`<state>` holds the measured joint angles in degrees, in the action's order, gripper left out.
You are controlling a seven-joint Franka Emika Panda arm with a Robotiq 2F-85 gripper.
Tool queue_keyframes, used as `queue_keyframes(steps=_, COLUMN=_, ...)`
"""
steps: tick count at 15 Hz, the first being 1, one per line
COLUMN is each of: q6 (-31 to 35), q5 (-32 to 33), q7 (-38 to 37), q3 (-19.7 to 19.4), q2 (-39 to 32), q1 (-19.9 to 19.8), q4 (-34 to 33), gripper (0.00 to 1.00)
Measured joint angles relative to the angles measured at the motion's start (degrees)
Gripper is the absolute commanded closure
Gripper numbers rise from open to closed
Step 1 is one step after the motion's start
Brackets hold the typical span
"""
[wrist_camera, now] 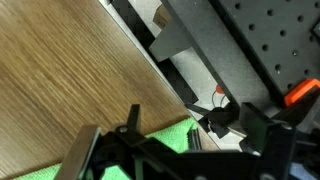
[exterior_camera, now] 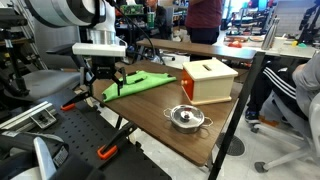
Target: Fold the green towel from bottom to top
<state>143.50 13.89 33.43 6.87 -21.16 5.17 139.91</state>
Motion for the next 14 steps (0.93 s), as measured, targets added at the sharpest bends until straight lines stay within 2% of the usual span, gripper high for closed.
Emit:
queue_keyframes(steps=7, q6=6.6, q5=7.0, q7=-8.9, q3=-0.3, q2=-5.4, q1=1.9, q4=-2.7, gripper=0.0)
queue_keyframes(steps=9, q6=7.5, q5=7.6, q7=-10.3, q3=-0.6, q2=-6.5, q1=2.3, q4=-3.6, gripper=0.06)
queue_keyframes(steps=11, q6=7.9, q5=7.9, q7=-11.4, q3=-0.8, q2=-7.4, q1=2.7, q4=-4.6, gripper=0.06)
queue_keyframes(steps=12, q6=8.0, q5=8.0, q7=-12.0, q3=-1.0, q2=-7.7, q1=2.8, q4=-5.0, gripper=0.02)
queue_keyframes(steps=14, q6=8.0, q5=8.0, q7=-12.8, q3=-1.1, q2=-8.0, q1=2.9, q4=-5.8, gripper=0.0)
